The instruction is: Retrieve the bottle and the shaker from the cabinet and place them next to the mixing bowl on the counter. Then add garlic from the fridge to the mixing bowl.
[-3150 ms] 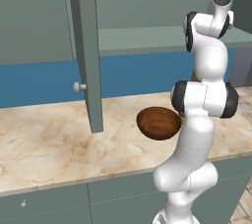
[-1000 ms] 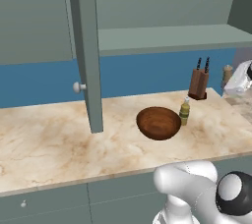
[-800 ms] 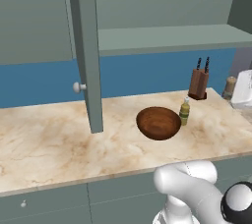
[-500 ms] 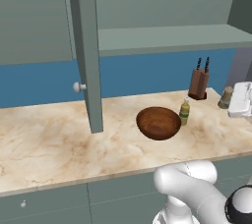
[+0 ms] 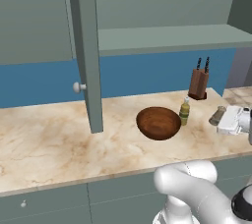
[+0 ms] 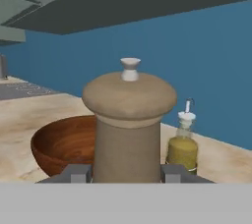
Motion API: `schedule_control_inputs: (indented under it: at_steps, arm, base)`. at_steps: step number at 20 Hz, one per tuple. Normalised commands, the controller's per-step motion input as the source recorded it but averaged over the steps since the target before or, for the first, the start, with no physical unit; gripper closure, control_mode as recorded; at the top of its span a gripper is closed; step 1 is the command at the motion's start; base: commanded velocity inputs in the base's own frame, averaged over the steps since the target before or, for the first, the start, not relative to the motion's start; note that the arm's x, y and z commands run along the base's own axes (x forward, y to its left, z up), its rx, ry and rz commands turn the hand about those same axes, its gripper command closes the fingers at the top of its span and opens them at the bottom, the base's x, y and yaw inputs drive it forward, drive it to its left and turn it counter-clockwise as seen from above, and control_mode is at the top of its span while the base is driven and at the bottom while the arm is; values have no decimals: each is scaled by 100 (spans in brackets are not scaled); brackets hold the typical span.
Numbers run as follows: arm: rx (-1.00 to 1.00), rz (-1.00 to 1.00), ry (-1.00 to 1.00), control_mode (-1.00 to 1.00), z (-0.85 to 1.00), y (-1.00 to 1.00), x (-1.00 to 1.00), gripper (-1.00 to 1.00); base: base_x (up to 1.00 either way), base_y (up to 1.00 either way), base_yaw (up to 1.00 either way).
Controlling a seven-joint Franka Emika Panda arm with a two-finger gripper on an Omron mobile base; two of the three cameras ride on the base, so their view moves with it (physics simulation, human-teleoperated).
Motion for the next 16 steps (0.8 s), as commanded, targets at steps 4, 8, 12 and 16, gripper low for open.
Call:
schedule_control_inputs:
  at_steps: [4, 8, 12, 16]
  arm:
    - [-5, 0, 0, -100, -71, 0, 23, 100]
    - [-19, 0, 0, -100, -57, 0, 21, 100]
    - [-7, 3, -11, -100, -46, 0, 29, 100]
    - [0, 11, 0, -100, -37, 8, 29, 100]
  base:
    - [0, 0, 0]
    - [0, 0, 0]
    - [0, 0, 0]
    - [0, 0, 0]
